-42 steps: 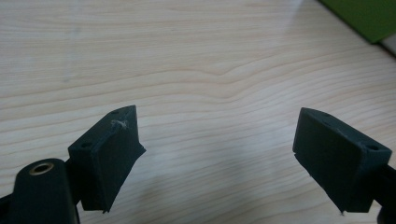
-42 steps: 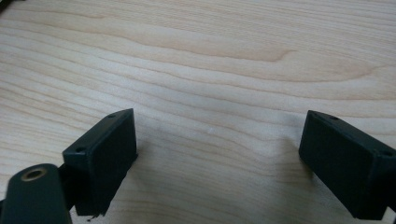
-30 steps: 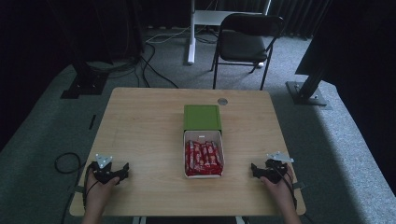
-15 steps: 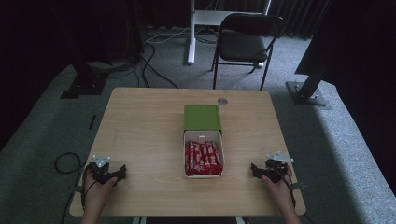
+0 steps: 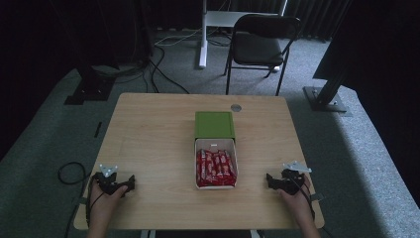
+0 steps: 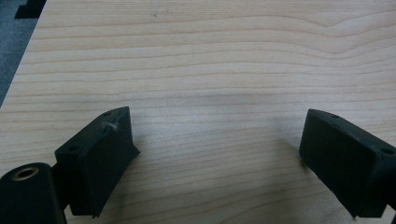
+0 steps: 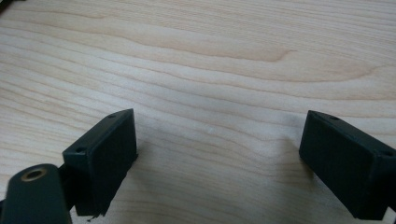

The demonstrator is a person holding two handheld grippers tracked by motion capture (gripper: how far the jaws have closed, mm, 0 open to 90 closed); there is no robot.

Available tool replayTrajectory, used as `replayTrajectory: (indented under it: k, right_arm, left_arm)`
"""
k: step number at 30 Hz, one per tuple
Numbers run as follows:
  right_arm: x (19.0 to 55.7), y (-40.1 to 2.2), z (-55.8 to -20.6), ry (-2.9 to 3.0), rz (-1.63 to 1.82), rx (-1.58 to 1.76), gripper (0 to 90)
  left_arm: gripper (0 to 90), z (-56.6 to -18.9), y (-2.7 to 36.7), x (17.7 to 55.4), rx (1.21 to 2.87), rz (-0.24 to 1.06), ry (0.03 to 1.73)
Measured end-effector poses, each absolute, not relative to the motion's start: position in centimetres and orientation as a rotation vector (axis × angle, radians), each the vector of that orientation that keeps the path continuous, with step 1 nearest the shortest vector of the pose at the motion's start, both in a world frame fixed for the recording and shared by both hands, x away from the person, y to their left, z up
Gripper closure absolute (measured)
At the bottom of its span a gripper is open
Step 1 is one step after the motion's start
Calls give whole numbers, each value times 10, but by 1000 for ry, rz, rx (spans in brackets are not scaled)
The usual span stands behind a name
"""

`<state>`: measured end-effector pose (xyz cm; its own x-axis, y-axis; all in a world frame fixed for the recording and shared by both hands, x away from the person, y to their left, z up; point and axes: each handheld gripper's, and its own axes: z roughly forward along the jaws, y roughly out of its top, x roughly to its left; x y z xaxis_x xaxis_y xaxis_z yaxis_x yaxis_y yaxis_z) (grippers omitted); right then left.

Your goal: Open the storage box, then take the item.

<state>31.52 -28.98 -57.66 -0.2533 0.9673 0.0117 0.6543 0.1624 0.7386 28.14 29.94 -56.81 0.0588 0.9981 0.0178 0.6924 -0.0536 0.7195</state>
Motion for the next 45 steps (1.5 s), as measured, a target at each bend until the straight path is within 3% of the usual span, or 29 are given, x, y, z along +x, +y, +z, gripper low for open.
replayTrajectory:
  k: [5,28,45]
  right_arm:
    - [314,-290,-576,1959,887,1541,148]
    - [315,-295,-574,1972,934,1567,124]
    - [322,-294,-545,1929,1032,1572,138]
  left_arm:
    - [107,-568,299,282,1804,736,1688]
    - [101,-568,299,282,1804,734,1689]
    - [98,-568,299,282,1803,733,1690]
